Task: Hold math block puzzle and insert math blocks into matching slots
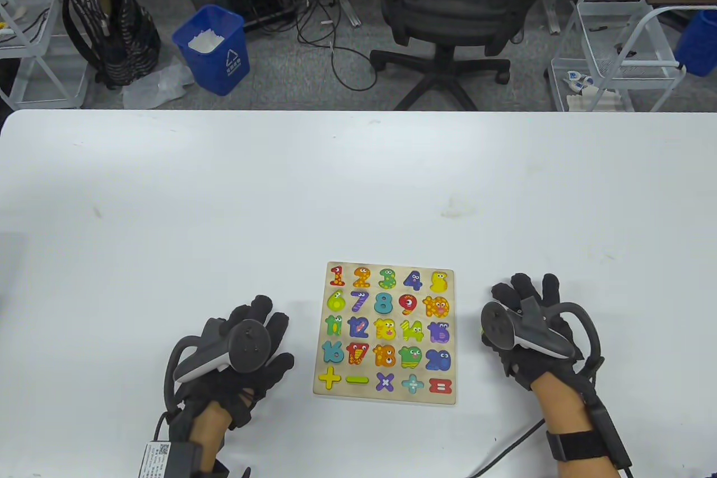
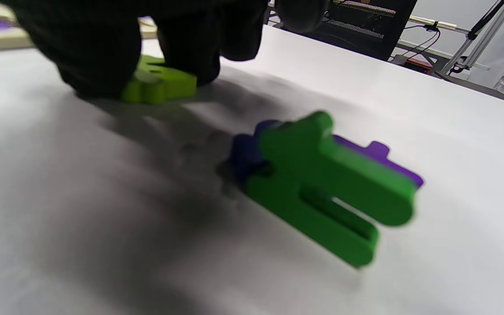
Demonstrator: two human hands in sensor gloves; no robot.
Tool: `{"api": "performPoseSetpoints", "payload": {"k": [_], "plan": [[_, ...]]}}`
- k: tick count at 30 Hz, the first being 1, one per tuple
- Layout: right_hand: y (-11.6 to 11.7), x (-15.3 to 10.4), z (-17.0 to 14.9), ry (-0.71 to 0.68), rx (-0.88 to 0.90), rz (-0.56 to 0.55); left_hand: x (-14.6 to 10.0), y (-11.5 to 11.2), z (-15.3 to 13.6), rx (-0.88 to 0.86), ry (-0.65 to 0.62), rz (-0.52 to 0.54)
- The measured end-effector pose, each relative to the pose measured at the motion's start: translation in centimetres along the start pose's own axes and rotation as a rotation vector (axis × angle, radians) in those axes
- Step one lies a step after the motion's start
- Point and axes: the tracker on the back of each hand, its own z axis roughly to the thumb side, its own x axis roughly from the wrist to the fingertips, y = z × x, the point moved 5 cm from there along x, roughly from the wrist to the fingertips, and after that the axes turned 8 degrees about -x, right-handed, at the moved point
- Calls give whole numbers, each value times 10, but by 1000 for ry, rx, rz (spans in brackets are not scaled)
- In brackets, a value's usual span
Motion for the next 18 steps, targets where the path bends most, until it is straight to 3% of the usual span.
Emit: {"api": "performPoseSetpoints", "payload": {"k": [18], "plan": [[-25,-7,17,-53,134,-110,-5,8,-2,-3,2,30]]}}
